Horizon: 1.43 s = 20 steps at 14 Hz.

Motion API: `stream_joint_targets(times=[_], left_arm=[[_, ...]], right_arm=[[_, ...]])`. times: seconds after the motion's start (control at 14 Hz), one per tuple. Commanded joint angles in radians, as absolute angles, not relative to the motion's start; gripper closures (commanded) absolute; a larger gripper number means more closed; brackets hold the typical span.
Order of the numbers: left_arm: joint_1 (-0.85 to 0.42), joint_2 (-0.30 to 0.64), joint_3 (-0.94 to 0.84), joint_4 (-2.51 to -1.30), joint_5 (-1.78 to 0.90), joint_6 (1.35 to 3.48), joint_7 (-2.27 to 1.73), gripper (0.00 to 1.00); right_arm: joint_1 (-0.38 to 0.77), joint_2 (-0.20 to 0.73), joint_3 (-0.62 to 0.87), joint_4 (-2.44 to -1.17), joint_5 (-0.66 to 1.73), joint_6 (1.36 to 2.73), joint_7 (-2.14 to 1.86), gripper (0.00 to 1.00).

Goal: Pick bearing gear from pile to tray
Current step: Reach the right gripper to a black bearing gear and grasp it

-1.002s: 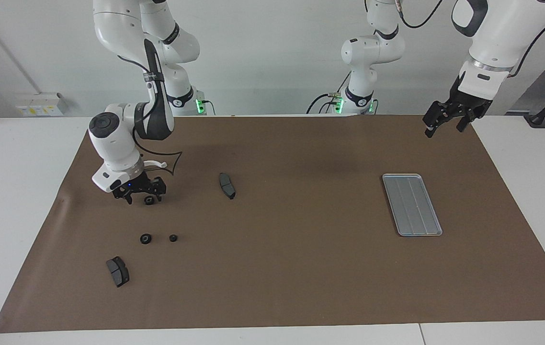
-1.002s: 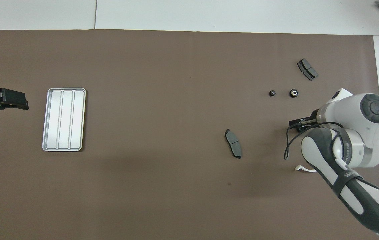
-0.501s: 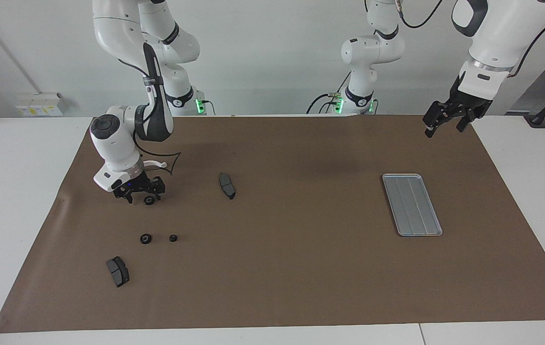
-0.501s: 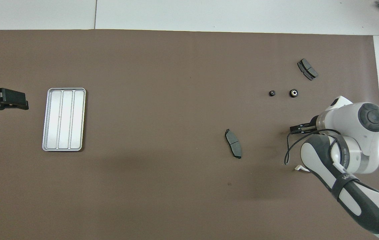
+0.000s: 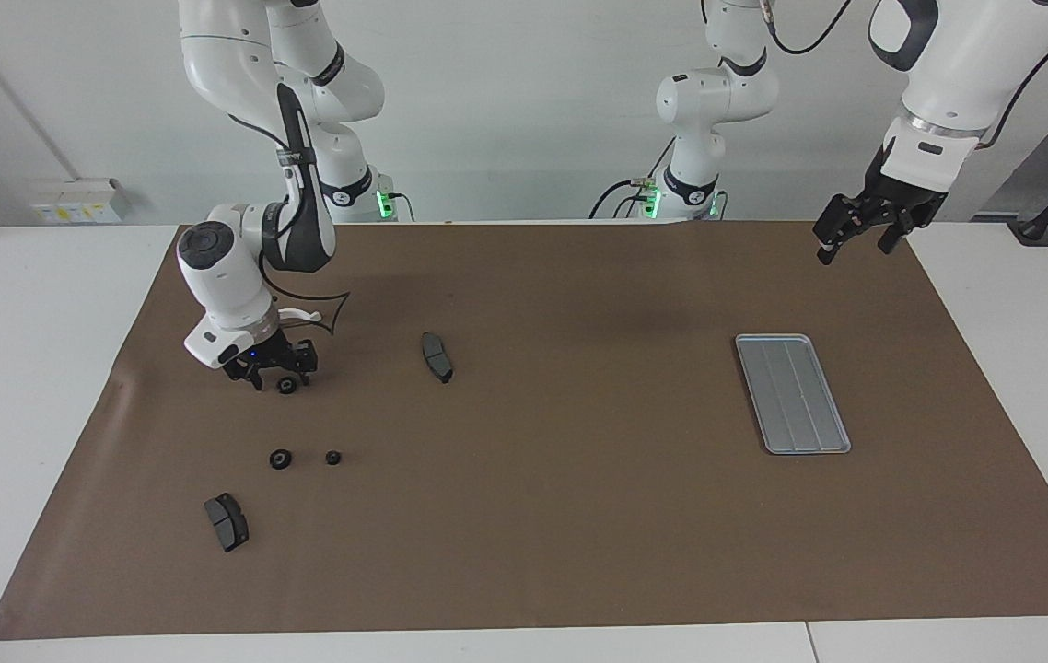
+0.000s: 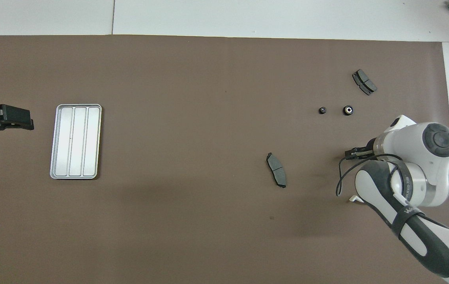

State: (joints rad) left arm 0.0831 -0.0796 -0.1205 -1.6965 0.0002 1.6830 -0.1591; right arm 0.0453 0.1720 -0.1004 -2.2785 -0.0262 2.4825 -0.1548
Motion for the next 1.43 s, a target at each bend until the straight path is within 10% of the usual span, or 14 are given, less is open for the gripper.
stream_joint_targets(times=[0.0, 1.07, 1.36], left_arm=[[0.081, -0.100, -0.118, -1.717, 0.005, 1.686, -0.158, 0.00], [0.081, -0.100, -0.118, -1.717, 0.005, 1.686, -0.158, 0.00], [0.081, -0.100, -0.118, -1.717, 0.005, 1.686, -0.158, 0.00]], right_arm=[[0.037, 0.155, -0.097, -2.307, -0.017, 2.502, -0.183, 0.42], [0.041, 0.163, -0.092, -2.306, -0.015, 2.551, -0.178, 0.50], [0.043, 0.164, -0.089, -2.306, -0.015, 2.569, -0.176, 1.00]])
